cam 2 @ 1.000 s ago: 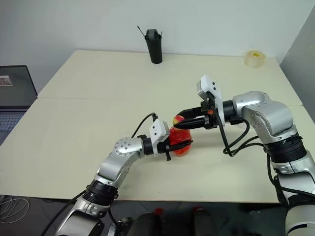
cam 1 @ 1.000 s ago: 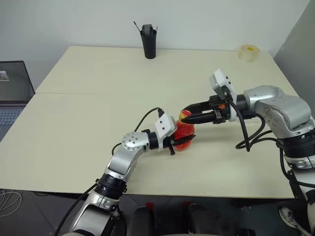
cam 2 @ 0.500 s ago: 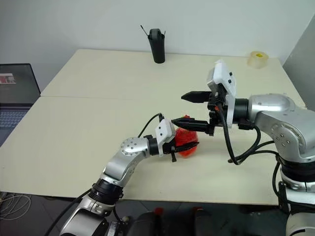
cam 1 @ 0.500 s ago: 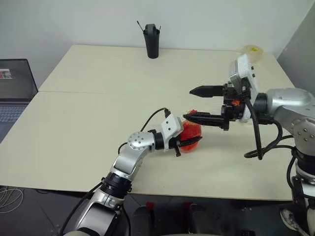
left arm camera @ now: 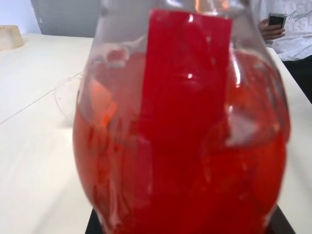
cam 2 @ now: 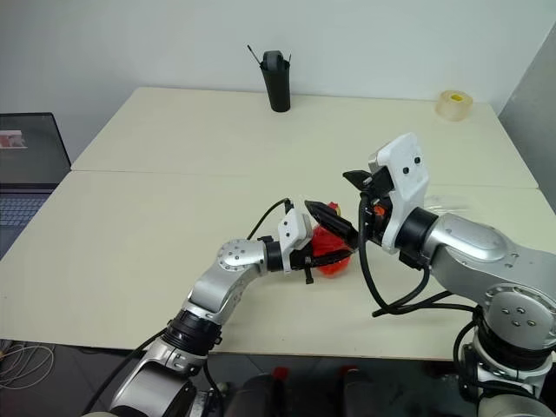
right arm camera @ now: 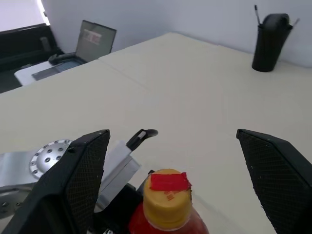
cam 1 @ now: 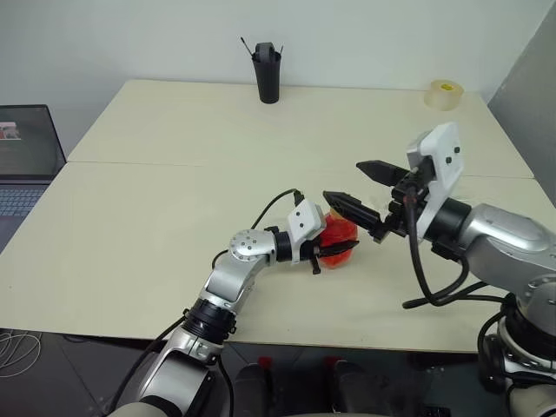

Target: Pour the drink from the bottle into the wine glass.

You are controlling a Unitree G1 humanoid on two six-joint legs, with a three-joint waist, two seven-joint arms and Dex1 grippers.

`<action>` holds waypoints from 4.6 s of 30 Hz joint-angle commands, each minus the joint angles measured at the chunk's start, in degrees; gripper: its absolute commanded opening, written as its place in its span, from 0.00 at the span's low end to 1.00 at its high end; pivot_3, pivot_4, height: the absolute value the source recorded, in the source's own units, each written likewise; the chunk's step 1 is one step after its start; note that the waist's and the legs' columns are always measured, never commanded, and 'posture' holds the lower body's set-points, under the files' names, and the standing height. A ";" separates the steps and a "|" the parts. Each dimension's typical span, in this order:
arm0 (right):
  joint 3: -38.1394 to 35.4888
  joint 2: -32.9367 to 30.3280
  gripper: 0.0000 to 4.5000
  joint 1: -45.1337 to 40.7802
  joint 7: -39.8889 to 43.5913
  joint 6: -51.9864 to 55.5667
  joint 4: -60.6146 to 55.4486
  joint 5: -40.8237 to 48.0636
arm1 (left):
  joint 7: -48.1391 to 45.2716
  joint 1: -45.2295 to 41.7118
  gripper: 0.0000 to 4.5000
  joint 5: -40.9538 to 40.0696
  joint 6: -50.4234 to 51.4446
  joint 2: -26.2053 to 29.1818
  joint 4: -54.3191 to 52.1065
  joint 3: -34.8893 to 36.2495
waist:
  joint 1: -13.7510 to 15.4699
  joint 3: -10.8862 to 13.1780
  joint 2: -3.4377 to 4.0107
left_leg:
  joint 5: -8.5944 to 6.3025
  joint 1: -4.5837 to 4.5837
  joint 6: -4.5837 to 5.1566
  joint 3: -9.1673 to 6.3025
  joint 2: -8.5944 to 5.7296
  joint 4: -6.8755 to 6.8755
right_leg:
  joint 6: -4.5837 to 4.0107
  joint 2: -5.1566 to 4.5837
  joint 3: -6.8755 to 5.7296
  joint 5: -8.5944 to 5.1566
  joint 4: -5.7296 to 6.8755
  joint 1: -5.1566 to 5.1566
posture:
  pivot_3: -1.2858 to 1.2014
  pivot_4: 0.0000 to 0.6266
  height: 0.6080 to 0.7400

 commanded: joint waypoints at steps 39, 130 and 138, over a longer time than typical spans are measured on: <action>-6.89 -12.32 0.99 17.34 10.14 -8.00 1.19 9.62 | 1.26 -1.06 0.25 0.10 -1.50 -0.08 -2.02 1.25 | -0.85 -0.03 0.04 | -0.01 0.09 0.02 0.04 -0.02 -0.05 | 0.00 0.17 0.00 -0.01 0.01 0.05 | 0.52 0.24 1.00; 6.95 -7.06 0.99 2.29 -0.15 -11.81 11.24 5.14 | 1.62 -1.16 0.24 1.89 -4.99 -0.69 -1.14 0.17 | -0.57 -0.03 0.05 | 0.00 0.02 0.01 -0.02 0.00 0.00 | 0.00 0.03 0.01 0.00 0.00 0.04 | 0.52 0.24 1.00; 4.69 -8.64 0.99 4.86 0.07 -11.91 10.01 6.88 | 1.52 -1.29 0.24 1.87 -5.21 -0.70 -0.97 0.16 | -0.56 -0.03 0.05 | 0.00 0.02 0.01 -0.02 0.01 0.00 | 0.01 0.03 0.02 0.00 0.00 0.04 | 0.52 0.24 1.00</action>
